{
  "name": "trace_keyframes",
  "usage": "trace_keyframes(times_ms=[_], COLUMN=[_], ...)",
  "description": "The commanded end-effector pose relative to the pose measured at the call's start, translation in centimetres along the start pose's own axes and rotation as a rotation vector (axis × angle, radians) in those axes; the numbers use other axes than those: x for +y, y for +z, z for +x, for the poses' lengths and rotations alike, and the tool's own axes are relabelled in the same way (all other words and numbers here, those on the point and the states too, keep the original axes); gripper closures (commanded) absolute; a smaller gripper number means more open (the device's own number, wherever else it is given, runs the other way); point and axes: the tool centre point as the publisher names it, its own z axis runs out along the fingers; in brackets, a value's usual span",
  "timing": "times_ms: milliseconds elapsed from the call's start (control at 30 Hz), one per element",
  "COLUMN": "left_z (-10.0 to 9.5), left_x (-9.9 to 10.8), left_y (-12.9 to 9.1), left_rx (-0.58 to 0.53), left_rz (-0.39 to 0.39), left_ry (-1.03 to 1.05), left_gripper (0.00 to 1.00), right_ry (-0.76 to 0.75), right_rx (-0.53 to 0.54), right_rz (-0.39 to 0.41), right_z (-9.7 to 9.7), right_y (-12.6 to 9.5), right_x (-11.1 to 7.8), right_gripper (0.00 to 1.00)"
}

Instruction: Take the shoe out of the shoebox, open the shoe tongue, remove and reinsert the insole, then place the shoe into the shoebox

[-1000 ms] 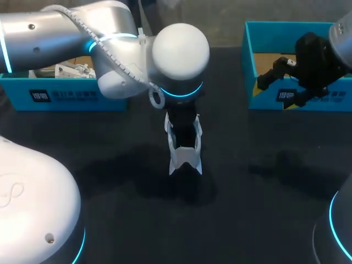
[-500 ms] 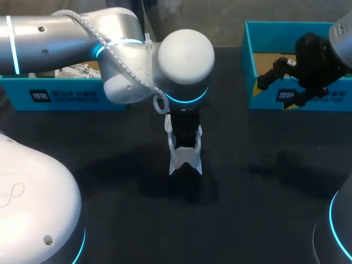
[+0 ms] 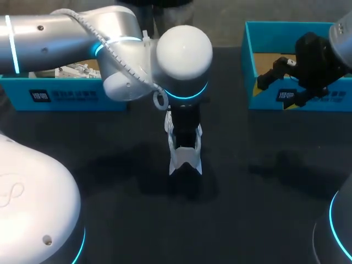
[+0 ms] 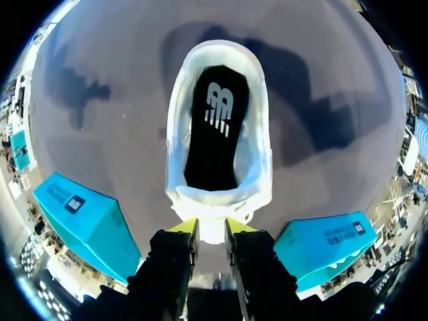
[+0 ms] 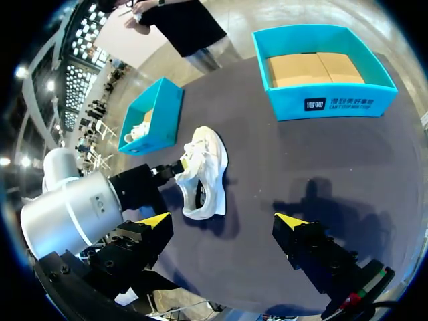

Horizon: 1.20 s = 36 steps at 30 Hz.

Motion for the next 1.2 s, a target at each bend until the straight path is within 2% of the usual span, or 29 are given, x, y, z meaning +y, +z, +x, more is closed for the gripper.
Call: trace_keyframes(times_ms=[33, 467, 700, 933, 1033, 1100, 1167, 1200], left_z=[-0.9, 0.3, 0.4, 0.0, -0.1, -0.1, -0.1, 0.0], left_x=[0.1, -2.6, -2.3, -3.8, -3.4, -2.8, -2.1, -1.9], left_y=[1.2, 0.9, 0.2, 1.1, 0.2, -0.7, -1.4, -1.7], left_rx=[0.013, 0.049, 0.028, 0.042, 0.051, 0.062, 0.082, 0.068], left_rz=[0.019, 0.049, 0.035, 0.065, 0.055, 0.043, 0.064, 0.075], left_ry=[0.016, 0.078, 0.048, 0.043, -0.022, -0.119, -0.241, -0.305], left_gripper=[0.74, 0.68, 0.65, 0.65, 0.64, 0.59, 0.47, 0.13], right_ry=[0.002, 0.002, 0.002, 0.002, 0.002, 0.002, 0.002, 0.002], right_rx=[-0.003, -0.003, -0.003, -0.003, -0.003, -0.003, -0.003, -0.003], right_rz=[0.0, 0.0, 0.0, 0.0, 0.0, 0.0, 0.0, 0.0], right_z=[0.1, 0.1, 0.1, 0.1, 0.1, 0.1, 0.1, 0.1], right_y=[0.1, 0.1, 0.1, 0.1, 0.1, 0.1, 0.1, 0.1], right_x=[0.0, 0.0, 0.0, 0.0, 0.0, 0.0, 0.0, 0.0], right_gripper=[0.0, 0.0, 0.0, 0.0, 0.0, 0.0, 0.0, 0.0])
